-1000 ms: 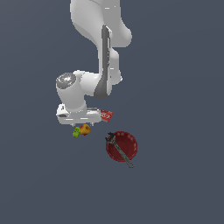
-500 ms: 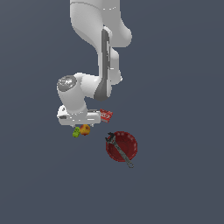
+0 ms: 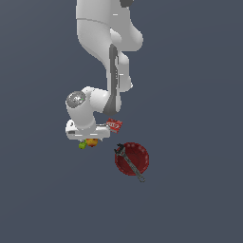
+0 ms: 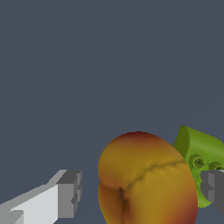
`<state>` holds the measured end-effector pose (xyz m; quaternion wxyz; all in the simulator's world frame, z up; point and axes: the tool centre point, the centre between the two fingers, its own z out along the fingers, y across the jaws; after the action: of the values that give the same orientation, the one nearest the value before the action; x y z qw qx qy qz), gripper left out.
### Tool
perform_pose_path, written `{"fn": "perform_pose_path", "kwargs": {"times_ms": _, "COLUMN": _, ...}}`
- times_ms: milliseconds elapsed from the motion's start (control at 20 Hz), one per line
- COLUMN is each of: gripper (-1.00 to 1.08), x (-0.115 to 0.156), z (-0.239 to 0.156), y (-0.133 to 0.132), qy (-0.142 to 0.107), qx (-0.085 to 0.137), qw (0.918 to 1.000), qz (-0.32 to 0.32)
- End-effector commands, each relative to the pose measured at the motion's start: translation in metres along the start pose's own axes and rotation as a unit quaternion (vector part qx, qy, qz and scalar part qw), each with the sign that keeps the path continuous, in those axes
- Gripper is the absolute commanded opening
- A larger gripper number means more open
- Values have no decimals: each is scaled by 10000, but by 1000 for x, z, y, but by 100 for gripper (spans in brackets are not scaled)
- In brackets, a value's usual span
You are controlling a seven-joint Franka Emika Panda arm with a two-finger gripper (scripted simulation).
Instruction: Pick up a designated object from a clutter of objects.
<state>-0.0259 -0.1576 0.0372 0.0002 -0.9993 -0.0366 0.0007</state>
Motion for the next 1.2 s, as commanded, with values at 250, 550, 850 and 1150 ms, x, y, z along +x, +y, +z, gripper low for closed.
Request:
{"fn": "perform_pose_path", "kwargs": {"times_ms": 250, "gripper": -100, "x": 1, "z": 4, "y": 0, "qy": 7, "qx": -2, "qw": 10000, "qz": -1}}
{"fn": "perform_pose_path", "kwargs": {"times_ms": 550, "gripper": -100, "x": 1, "z": 4, "y": 0, "qy": 7, "qx": -2, "qw": 10000, "qz": -1}}
{"fn": "perform_pose_path", "kwargs": {"times_ms": 850, "gripper": -100, "x": 1, "z": -3, "y": -3, "qy": 16, "qx": -8, "qw": 10000, "qz": 7}}
{"fn": "perform_pose_path", "kwargs": {"times_ms": 1150, "gripper": -100, "x": 1, "z": -23, "y": -22, "qy": 16, "qx": -8, "qw": 10000, "qz": 7}}
